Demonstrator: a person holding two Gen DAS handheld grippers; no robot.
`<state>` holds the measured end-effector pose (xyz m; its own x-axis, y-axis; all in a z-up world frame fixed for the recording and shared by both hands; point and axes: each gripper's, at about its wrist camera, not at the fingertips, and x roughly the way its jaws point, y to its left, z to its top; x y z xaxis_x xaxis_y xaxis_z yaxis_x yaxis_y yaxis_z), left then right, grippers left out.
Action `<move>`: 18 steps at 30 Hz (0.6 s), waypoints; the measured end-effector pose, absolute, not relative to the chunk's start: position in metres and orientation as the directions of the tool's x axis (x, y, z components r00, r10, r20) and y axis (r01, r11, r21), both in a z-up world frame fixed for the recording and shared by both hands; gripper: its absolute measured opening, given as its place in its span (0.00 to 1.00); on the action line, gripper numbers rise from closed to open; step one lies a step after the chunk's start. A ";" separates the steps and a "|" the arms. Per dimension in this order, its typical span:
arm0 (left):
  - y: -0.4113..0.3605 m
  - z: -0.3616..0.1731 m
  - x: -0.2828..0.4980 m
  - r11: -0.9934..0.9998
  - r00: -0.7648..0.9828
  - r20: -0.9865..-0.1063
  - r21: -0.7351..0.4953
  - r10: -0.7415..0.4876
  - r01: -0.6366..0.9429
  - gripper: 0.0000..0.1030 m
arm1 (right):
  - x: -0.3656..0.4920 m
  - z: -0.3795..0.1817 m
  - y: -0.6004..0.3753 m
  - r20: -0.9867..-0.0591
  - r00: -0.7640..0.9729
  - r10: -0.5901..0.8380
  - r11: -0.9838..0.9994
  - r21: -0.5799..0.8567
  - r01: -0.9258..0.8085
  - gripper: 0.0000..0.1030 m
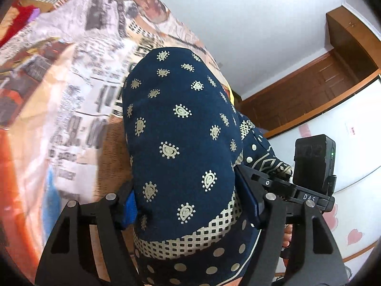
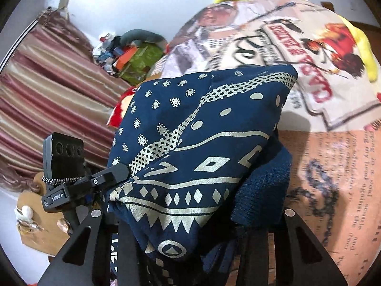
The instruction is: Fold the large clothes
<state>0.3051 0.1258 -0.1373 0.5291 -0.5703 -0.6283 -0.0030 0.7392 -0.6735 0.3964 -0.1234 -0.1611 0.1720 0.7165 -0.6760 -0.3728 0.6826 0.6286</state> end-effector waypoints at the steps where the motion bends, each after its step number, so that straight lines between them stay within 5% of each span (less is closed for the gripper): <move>1: 0.130 -0.137 0.303 0.737 0.536 -0.625 -0.676 -0.567 -0.009 0.69 | 0.394 -0.158 -0.115 -0.676 0.170 0.717 0.679 0.623 -0.387 0.36; 10: 0.211 -0.156 0.272 0.715 0.580 -0.627 -0.691 -0.520 -0.106 0.69 | 0.384 -0.158 -0.035 -0.682 0.115 0.722 0.648 0.610 -0.455 0.36; 18: 0.282 -0.221 0.259 0.721 0.544 -0.718 -0.639 -0.435 -0.268 0.67 | 0.386 -0.205 0.052 -0.731 0.012 0.682 0.648 0.597 -0.472 0.35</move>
<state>0.2586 0.2819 -0.2211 0.5437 -0.4349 -0.7178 -0.2677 0.7207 -0.6395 0.3857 0.0517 -0.2048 0.0118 0.6824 -0.7309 -0.4723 0.6480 0.5974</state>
